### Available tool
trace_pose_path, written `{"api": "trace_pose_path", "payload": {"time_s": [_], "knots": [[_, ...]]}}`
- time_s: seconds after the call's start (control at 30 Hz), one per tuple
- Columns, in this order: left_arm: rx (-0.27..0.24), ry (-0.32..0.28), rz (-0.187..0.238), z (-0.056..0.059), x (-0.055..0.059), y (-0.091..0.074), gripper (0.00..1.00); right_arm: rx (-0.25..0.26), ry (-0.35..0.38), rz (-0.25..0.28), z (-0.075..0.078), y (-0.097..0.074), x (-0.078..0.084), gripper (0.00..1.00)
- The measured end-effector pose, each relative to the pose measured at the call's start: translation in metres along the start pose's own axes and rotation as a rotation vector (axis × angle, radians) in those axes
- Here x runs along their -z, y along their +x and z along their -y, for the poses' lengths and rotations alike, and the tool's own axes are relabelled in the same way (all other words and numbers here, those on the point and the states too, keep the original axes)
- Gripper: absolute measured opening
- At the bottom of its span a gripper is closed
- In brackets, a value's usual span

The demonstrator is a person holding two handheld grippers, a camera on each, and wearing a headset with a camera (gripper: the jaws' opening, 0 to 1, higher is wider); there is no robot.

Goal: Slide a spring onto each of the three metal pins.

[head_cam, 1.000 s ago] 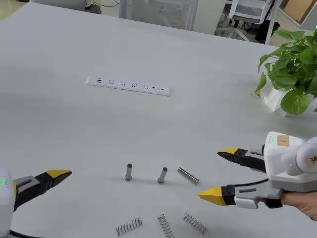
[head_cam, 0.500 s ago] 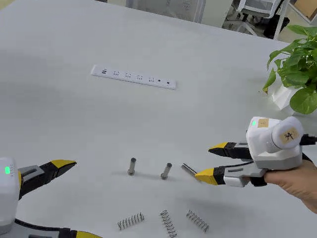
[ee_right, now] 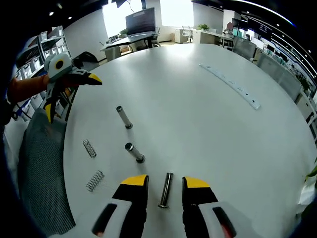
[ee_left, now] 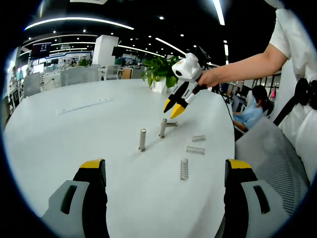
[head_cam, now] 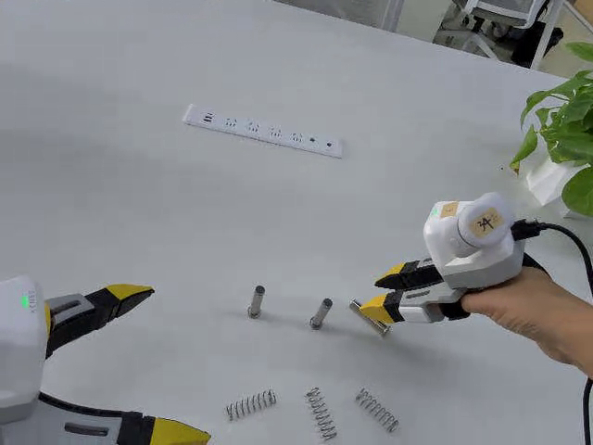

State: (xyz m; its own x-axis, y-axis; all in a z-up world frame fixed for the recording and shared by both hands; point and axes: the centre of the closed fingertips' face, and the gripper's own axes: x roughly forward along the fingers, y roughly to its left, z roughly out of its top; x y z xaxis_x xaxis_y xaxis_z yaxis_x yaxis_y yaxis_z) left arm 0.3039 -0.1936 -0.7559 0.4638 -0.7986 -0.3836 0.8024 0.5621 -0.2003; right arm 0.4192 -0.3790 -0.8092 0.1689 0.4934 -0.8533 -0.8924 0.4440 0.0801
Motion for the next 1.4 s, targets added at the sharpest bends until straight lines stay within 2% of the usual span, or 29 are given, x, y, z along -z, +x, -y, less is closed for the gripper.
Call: {"api": "trace_pose_path", "payload": {"time_s": [0.3, 0.7, 1.23, 1.4], "knots": [[0.002, -0.013, 0.003, 0.000, 0.003, 0.003, 0.99, -0.018, -0.012, -0.064, 0.004, 0.017, 0.003, 0.17], [0.008, -0.009, -0.005, -0.002, 0.005, 0.005, 0.99, -0.035, -0.022, -0.125, 0.004, 0.028, 0.009, 0.12], [0.007, -0.022, 0.007, -0.002, 0.004, 0.004, 0.99, -0.041, -0.027, -0.177, 0.003, 0.037, 0.014, 0.08], [0.009, -0.021, 0.006, -0.002, 0.005, 0.004, 0.99, -0.040, -0.016, -0.174, 0.004, 0.037, 0.013, 0.06]]}}
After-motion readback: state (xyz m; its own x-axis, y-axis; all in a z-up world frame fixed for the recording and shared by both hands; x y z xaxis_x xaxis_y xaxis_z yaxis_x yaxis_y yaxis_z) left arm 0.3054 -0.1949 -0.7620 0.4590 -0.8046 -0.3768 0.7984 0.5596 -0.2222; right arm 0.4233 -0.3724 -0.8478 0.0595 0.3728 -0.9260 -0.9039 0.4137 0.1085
